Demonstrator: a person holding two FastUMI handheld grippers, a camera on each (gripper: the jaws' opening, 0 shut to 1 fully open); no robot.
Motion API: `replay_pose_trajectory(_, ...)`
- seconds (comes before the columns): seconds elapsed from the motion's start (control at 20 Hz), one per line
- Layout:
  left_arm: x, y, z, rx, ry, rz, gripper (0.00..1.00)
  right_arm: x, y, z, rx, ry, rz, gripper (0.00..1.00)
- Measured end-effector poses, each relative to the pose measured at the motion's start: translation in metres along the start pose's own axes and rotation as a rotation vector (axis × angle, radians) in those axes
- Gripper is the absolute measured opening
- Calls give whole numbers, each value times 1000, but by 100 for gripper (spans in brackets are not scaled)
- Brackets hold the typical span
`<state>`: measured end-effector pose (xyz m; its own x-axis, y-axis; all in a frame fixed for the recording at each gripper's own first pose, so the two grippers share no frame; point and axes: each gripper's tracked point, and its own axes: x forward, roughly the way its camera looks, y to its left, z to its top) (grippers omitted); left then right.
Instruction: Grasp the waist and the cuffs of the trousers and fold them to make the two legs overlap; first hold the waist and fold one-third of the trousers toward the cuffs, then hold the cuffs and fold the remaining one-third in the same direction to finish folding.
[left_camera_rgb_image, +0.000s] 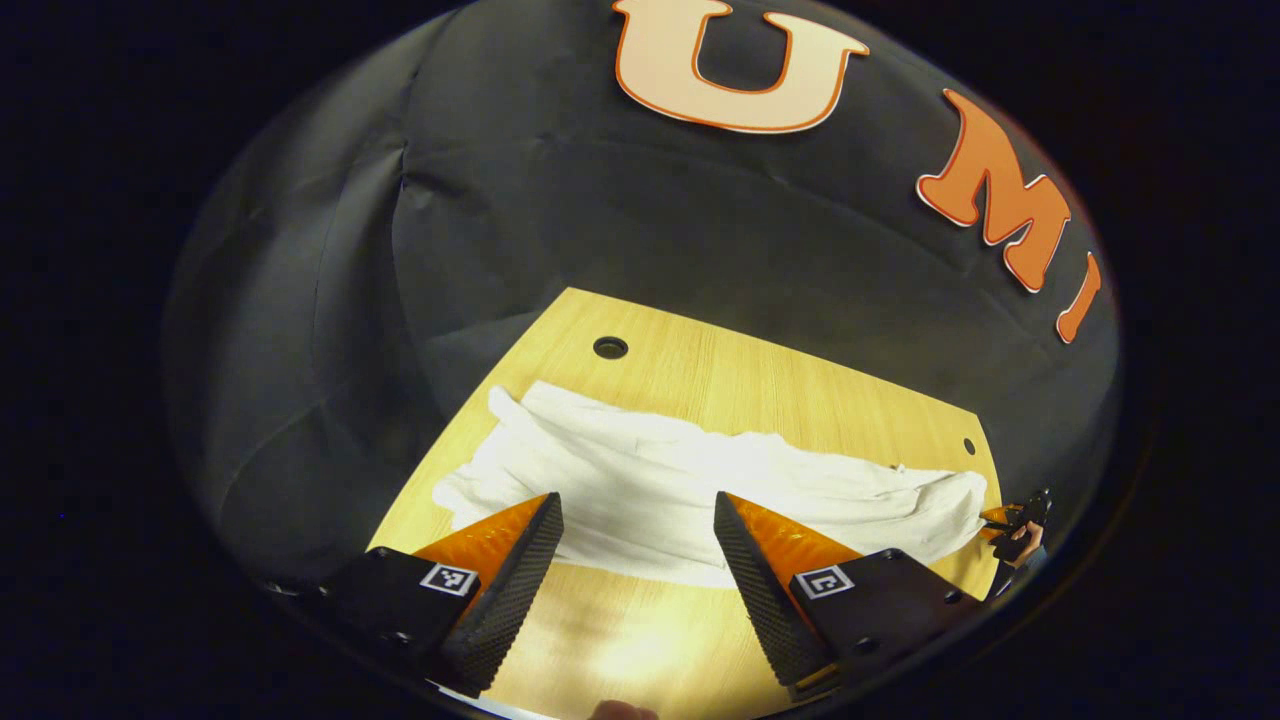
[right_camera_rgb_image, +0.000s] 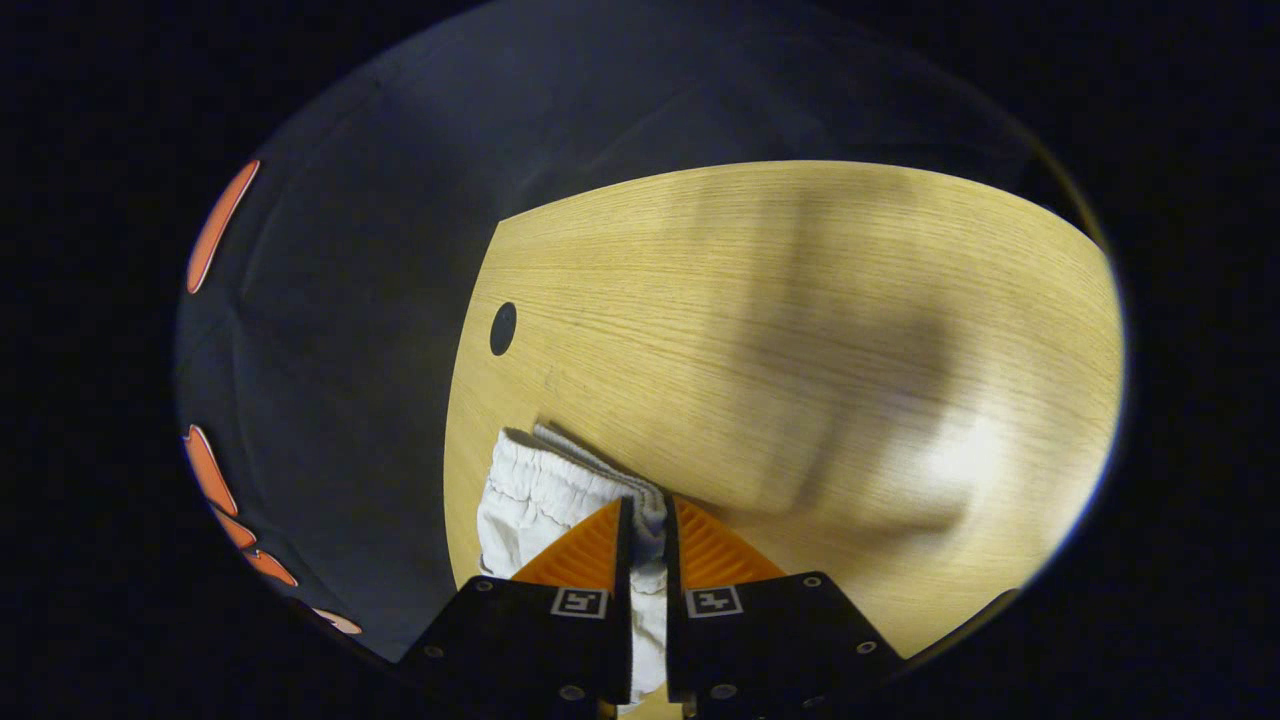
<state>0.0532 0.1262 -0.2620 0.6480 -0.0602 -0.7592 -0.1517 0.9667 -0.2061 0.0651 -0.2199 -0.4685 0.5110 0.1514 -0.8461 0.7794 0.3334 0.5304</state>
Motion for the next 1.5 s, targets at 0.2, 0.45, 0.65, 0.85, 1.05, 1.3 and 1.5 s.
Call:
replay_pose_trajectory(0.2,-3,-15,-15,-37,5,-16,100,-12,6,7,-104,-102,-24,6)
replay_pose_trajectory(0.45,-9,-22,-26,-61,-10,-9,100,-33,36,6,-158,-147,66,6)
replay_pose_trajectory(0.65,-18,-26,-37,-84,-34,4,100,-55,60,1,-161,-166,151,6)
replay_pose_trajectory(0.85,-19,-39,-58,-63,-6,-5,100,-80,79,-12,-203,-205,230,6)
replay_pose_trajectory(1.05,-16,-50,-65,-58,9,-32,100,-97,96,-24,-236,-222,287,5)
replay_pose_trajectory(1.3,-12,-50,-67,-60,23,-71,100,-121,114,-49,-279,-251,326,5)
replay_pose_trajectory(1.5,-5,-47,-78,-33,62,-88,100,-127,130,-99,-339,-242,314,5)
